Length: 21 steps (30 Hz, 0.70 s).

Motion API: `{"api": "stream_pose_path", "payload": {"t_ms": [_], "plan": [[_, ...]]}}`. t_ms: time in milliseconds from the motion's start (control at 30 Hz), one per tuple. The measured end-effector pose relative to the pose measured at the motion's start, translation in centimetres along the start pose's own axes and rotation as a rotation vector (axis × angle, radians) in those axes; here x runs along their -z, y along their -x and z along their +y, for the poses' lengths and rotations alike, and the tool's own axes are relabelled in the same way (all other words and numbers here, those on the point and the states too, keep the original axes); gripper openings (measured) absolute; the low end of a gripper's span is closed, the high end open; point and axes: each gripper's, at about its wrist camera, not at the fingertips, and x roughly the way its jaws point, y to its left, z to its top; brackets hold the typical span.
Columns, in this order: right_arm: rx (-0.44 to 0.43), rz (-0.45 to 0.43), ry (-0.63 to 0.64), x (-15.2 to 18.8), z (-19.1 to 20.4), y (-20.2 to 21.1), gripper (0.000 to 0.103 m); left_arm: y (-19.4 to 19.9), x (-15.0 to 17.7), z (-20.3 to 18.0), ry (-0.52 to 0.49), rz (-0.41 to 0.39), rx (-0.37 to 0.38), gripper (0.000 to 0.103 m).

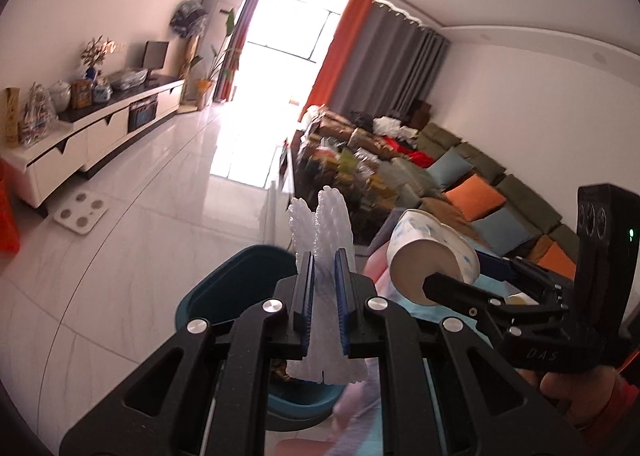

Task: Collect trash
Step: 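Carry the foam net and dotted paper cup over the teal bin, then open both tools to drop the foam net and paper cup into the bin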

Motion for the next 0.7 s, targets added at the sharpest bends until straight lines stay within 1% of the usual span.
{"api": "stream_pose_path", "payload": {"t_ms": [133, 267, 467, 600, 700], "plan": [[-0.029, 0.096, -0.020, 0.3, -0.3, -3.7, 0.074, -3.3, 0.9, 2.0, 0.022, 0.055, -0.016, 0.011], [-0.035, 0.181, -0.036, 0.8, -0.4, -6.7, 0.074, -7.1, 2.1, 2.6, 0.018, 0.097, -0.048, 0.011], [-0.063, 0.238, -0.063, 1.3, -0.1, -8.6, 0.074, -12.1, 3.3, 4.6, 0.026, 0.174, -0.072, 0.011], [-0.075, 0.268, -0.070, 1.2, -0.1, -9.6, 0.074, -14.2, 3.9, 5.8, 0.034, 0.195, -0.087, 0.012], [-0.086, 0.287, -0.070, 1.0, 0.1, -10.4, 0.074, -15.4, 4.2, 5.7, 0.033, 0.209, -0.094, 0.014]]}}
